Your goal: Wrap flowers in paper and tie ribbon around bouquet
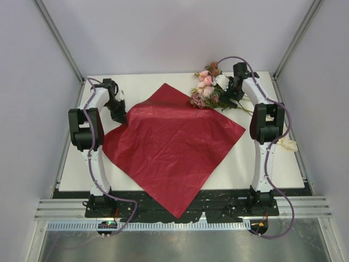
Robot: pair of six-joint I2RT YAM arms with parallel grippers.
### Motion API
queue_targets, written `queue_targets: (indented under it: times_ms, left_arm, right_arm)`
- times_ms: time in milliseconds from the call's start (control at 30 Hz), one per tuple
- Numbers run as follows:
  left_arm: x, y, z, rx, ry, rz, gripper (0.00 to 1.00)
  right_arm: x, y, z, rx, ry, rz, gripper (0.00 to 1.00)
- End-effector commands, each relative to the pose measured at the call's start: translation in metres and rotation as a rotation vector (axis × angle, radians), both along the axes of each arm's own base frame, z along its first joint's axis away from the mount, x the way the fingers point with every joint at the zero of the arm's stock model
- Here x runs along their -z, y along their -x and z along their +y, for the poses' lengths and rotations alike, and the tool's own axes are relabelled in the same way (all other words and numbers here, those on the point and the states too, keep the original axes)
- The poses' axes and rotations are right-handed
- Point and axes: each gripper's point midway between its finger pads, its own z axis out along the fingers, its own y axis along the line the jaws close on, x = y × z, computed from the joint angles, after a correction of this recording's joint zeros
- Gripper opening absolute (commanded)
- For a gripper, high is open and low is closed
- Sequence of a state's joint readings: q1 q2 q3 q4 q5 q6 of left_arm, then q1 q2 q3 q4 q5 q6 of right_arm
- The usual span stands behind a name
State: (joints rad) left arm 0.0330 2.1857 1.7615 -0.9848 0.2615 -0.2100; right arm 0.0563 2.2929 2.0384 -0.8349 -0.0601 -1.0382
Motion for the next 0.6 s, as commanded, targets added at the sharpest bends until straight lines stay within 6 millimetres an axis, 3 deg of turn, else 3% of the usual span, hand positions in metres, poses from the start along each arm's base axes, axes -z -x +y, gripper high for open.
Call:
queue_targets:
  times_ms: [0,100,167,267,367,500,533,567]
  left_arm:
    - [-0.030,-0.018,0.000,0.019,0.004,-0.104,0.00]
    - [-0.031,-0.025,0.002,0.021,-0.009,-0.117,0.00]
    - [-0.031,-0.029,0.003,0.019,-0.016,-0.123,0.00]
    - [-0.033,-0.035,0.002,0.017,-0.014,-0.135,0.00]
    - [-0.034,-0.042,0.001,0.002,-0.006,-0.148,0.00]
    - [-0.032,-0.049,0.001,-0.037,-0.004,-0.152,0.00]
    - [-0.032,-0.051,0.002,-0.046,-0.007,-0.155,0.00]
    - [-0.032,-0.050,0.004,-0.059,-0.012,-0.151,0.00]
  right_arm:
    - [-0.002,-0.027,0.002,-0.086,0.047,-0.071,0.96]
    - [0.014,-0.042,-0.017,-0.032,0.127,-0.070,0.99]
    - [0.023,-0.051,-0.039,0.025,0.169,-0.069,0.90]
    - [0.034,-0.053,-0.055,0.064,0.191,-0.039,0.67]
    - [0.041,-0.048,-0.056,0.074,0.189,-0.014,0.50]
    - [0.046,-0.041,-0.056,0.129,0.176,0.006,0.19]
    - [0.043,-0.039,-0.072,0.169,0.171,0.010,0.11]
    - [0.043,-0.037,-0.075,0.198,0.164,0.012,0.06]
